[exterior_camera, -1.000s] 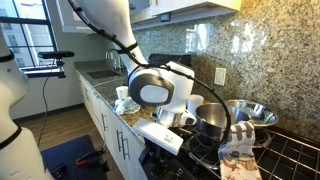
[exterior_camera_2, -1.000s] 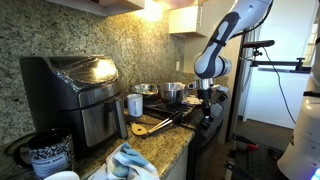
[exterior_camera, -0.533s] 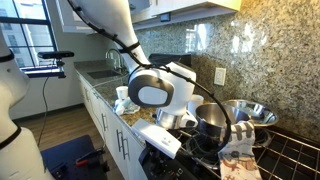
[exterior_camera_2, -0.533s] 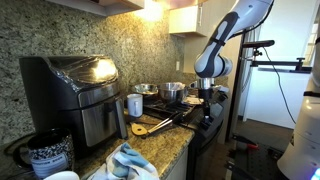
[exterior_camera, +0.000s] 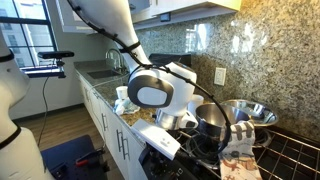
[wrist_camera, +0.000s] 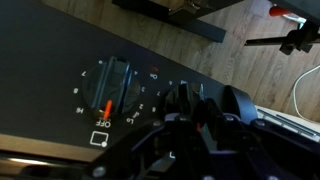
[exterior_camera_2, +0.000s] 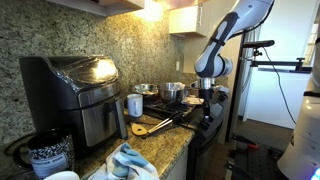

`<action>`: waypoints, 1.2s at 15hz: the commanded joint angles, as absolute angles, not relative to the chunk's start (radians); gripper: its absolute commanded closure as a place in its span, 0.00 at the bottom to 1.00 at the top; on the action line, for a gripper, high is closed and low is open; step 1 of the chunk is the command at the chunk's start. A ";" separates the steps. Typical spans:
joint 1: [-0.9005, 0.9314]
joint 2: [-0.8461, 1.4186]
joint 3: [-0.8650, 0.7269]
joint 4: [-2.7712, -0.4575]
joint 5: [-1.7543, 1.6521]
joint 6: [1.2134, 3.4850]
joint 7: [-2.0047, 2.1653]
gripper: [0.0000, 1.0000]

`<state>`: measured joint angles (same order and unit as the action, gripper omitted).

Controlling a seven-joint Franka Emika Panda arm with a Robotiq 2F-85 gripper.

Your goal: Turn the left switch to the left

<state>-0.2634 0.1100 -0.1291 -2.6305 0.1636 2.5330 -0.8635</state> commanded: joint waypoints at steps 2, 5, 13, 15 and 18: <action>-0.236 0.217 -0.102 -2.633 0.224 2.641 -0.887 0.94; -0.236 0.218 -0.103 -2.631 0.222 2.638 -0.885 0.94; -0.236 0.210 -0.104 -2.632 0.218 2.631 -0.880 0.94; -0.236 0.197 -0.105 -2.636 0.218 2.628 -0.877 0.94; -0.237 0.182 -0.106 -2.637 0.215 2.615 -0.875 0.94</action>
<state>-0.2635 0.1095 -0.1291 -2.6307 0.1636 2.5331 -0.8635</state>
